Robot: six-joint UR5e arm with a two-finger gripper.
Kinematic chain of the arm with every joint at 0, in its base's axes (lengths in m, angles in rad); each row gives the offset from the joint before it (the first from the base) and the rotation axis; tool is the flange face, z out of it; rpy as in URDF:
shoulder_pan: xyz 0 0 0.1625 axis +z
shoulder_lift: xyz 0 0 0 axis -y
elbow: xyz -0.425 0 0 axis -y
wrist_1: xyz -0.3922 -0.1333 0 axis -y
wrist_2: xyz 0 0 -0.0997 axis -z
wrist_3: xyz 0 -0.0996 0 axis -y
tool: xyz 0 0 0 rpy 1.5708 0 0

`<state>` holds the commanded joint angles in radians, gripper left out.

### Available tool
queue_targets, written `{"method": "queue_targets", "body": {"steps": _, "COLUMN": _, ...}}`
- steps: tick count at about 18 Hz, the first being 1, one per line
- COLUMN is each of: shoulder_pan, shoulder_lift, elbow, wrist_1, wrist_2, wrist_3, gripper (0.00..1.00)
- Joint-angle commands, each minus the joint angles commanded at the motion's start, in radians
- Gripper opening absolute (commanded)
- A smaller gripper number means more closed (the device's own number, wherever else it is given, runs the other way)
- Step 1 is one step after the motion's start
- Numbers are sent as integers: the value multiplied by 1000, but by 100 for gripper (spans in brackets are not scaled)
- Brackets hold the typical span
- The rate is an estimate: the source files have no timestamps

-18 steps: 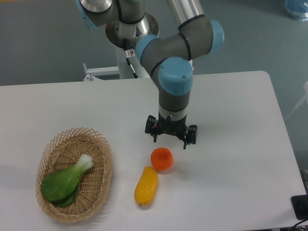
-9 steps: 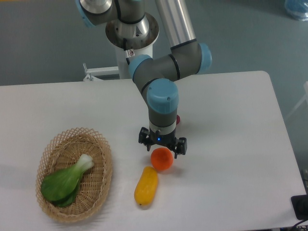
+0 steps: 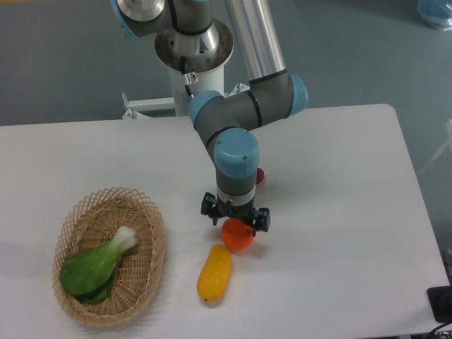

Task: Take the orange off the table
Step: 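Close the gripper fingers on the orange, then lift the held orange up and back toward the purple sweet potato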

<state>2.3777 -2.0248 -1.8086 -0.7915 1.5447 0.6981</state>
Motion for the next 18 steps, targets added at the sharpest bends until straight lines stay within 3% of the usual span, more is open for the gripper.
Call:
{"method": "queue_targets", "body": {"steps": 5, "shoulder_pan": -2, "shoulder_lift": -6, "elbow": 5, "wrist_1": 9, "wrist_2": 9, "wrist_3": -23, "gripper": 86}}
{"method": "queue_targets", "body": {"steps": 8, "shoulder_pan": -2, "shoulder_lift": 0, "elbow": 5, "wrist_1": 9, "wrist_2": 9, "wrist_3": -23, "gripper": 70}}
{"method": "queue_targets", "body": {"steps": 11, "shoulder_pan": -2, "shoulder_lift": 3, "elbow": 6, "wrist_1": 9, "wrist_2": 9, "wrist_3": -23, "gripper": 60}}
{"method": "queue_targets", "body": {"steps": 18, "shoulder_pan": -2, "shoulder_lift": 27, "elbow": 32, "wrist_1": 6, "wrist_2": 21, "wrist_3": -9, "gripper": 57}}
